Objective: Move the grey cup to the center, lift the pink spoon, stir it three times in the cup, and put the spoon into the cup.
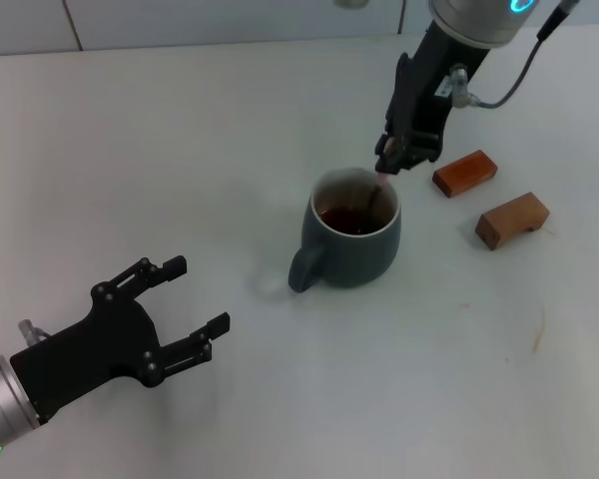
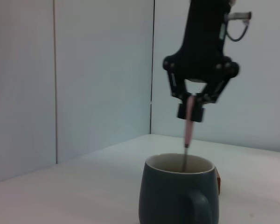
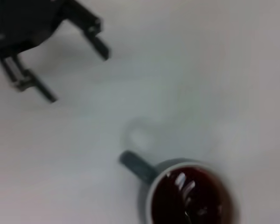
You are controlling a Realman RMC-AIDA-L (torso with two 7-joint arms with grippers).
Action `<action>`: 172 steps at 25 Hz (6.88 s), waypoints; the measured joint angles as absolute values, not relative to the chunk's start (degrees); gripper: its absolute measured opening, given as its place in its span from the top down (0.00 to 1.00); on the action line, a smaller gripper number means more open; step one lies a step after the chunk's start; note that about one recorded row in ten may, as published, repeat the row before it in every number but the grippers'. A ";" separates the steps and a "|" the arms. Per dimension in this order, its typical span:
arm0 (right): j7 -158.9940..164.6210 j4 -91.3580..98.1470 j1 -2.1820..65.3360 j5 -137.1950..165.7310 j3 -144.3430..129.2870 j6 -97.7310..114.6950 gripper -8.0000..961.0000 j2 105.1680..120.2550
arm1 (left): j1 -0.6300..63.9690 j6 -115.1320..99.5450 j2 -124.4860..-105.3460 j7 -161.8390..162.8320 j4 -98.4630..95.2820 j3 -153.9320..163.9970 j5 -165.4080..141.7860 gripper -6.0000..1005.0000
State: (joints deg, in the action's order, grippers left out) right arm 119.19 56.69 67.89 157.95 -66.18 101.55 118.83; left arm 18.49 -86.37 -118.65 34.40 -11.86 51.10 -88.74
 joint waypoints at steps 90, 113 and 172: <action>122.13 67.80 61.87 148.19 -69.69 98.38 0.55 119.21 | 18.22 -86.54 -118.47 34.29 -11.96 50.71 -88.67 0.16; 59.27 41.51 15.03 72.04 -56.96 93.92 0.47 117.42 | 18.01 -86.43 -118.47 33.94 -11.97 50.79 -89.03 0.16; 42.63 13.64 18.18 88.25 -50.18 84.64 0.27 114.23 | 18.21 -86.39 -118.49 33.93 -11.16 52.92 -89.12 0.16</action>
